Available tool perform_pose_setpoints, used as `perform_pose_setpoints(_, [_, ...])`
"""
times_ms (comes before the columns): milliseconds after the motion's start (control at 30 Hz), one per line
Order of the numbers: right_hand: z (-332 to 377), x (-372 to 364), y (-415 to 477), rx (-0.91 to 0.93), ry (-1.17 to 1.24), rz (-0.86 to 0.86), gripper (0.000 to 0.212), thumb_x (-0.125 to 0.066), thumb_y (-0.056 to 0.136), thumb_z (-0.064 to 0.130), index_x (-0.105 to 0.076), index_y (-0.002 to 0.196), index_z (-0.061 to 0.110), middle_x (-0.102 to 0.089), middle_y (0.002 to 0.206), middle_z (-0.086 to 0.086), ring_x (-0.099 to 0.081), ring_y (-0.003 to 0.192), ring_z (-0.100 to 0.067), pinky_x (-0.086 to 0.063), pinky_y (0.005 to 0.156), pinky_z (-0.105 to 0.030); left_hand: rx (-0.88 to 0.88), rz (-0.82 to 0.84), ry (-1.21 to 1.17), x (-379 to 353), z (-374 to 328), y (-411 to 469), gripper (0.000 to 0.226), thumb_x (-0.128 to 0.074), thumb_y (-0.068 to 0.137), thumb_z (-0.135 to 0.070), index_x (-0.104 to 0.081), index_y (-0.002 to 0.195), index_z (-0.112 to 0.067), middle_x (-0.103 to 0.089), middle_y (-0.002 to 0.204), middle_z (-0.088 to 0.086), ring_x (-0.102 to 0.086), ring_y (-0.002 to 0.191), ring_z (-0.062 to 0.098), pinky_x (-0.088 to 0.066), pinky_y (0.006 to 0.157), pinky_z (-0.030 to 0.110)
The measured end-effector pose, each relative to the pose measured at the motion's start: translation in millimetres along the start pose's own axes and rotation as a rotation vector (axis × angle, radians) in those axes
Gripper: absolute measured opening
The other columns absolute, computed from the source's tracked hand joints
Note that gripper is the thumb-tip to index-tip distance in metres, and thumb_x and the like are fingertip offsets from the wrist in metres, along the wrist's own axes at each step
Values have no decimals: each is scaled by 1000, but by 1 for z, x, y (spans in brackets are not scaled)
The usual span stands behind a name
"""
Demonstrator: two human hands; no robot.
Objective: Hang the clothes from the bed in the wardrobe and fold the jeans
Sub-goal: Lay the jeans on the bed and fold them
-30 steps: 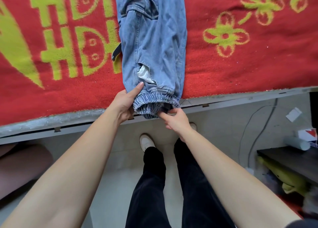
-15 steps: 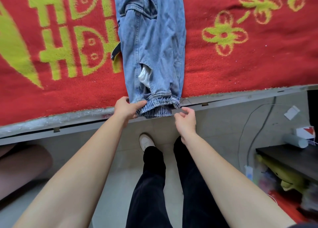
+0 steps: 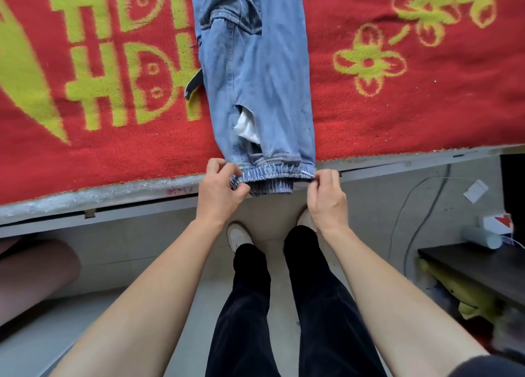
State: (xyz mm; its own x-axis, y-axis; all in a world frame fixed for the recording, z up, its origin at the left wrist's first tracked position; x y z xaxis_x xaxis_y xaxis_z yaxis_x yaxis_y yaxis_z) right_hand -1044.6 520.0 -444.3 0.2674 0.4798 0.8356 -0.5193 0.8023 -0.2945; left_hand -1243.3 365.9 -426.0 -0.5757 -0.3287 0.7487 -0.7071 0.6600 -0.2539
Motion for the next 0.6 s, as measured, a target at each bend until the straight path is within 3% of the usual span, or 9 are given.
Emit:
perform_pose_setpoints(100, [-31, -22, 5, -158, -141, 225, 17, -48, 95, 3, -55, 111, 4, -50, 113, -19, -59, 94, -43, -44, 80, -45, 110, 261, 73, -34, 19, -7, 15, -70, 78, -13, -65, 92, -16, -53, 104, 2, -59, 76, 23, -46, 76, 33])
perform_pose_setpoints(167, [-32, -21, 17, -306, 25, 220, 24, -47, 93, 3, -57, 114, 8, -51, 119, -17, -56, 106, -38, -40, 88, -39, 274, 349, 0, -46, 35, -2, 13, -67, 82, -15, -71, 94, -15, -63, 102, 5, -61, 84, 19, -46, 81, 30])
perform_pose_setpoints(233, [-21, -12, 31, -391, 236, 105, 31, -48, 94, 14, -53, 124, 13, -52, 123, -11, -53, 112, -29, -36, 88, -34, 441, 308, -226, -46, 41, 8, 13, -61, 87, -16, -72, 86, -8, -69, 92, 11, -57, 79, 15, -45, 73, 26])
perform_pose_setpoints(300, [-6, -16, 43, -423, 338, 94, 44, -50, 96, 37, -47, 134, 15, -53, 127, -8, -52, 117, -27, -35, 91, -34, 621, 172, -436, -40, 48, 14, 14, -53, 93, -24, -60, 85, -15, -62, 86, 4, -52, 78, 17, -40, 68, 29])
perform_pose_setpoints(400, [2, -35, 47, -533, 336, 208, 86, -52, 88, 70, -35, 147, 11, -40, 143, -14, -43, 132, -32, -34, 106, -40, 794, 12, -513, -41, 54, 14, 35, -52, 94, -48, -40, 105, -17, -49, 109, 5, -50, 93, 23, -41, 82, 35])
perform_pose_setpoints(467, [-1, -41, 50, -600, 346, 230, 98, -58, 82, 73, -28, 149, 9, -34, 146, -16, -40, 134, -36, -35, 108, -44, 853, -39, -487, -41, 52, 15, 56, -53, 92, -57, -33, 121, -14, -40, 127, 9, -48, 105, 25, -41, 93, 39])
perform_pose_setpoints(533, [-9, -43, 53, -653, 361, 259, 94, -62, 82, 69, -31, 145, 6, -39, 144, -17, -42, 133, -35, -36, 107, -43, 868, 16, -455, -48, 52, 16, 72, -54, 88, -64, -34, 131, -9, -40, 134, 10, -48, 110, 25, -41, 95, 38])
perform_pose_setpoints(600, [-18, -42, 62, -627, 341, 313, 66, -57, 91, 63, -53, 122, 5, -57, 121, -14, -53, 117, -32, -41, 94, -38, 891, 116, -510, -57, 53, 15, 86, -58, 84, -69, -39, 136, -3, -52, 131, 9, -54, 113, 26, -44, 99, 39])
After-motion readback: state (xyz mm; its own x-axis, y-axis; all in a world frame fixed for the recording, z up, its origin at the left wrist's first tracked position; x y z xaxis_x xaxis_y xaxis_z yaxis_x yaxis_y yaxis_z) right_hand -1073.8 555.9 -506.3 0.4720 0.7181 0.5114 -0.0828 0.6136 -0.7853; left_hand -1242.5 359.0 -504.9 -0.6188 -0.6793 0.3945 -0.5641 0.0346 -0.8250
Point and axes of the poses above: each hand's wrist, its own y-axis towards the middle knuckle, its own x-axis out of the back of the hand, z = x × y, the point moved 10 cm from there along y, towards the middle knuckle
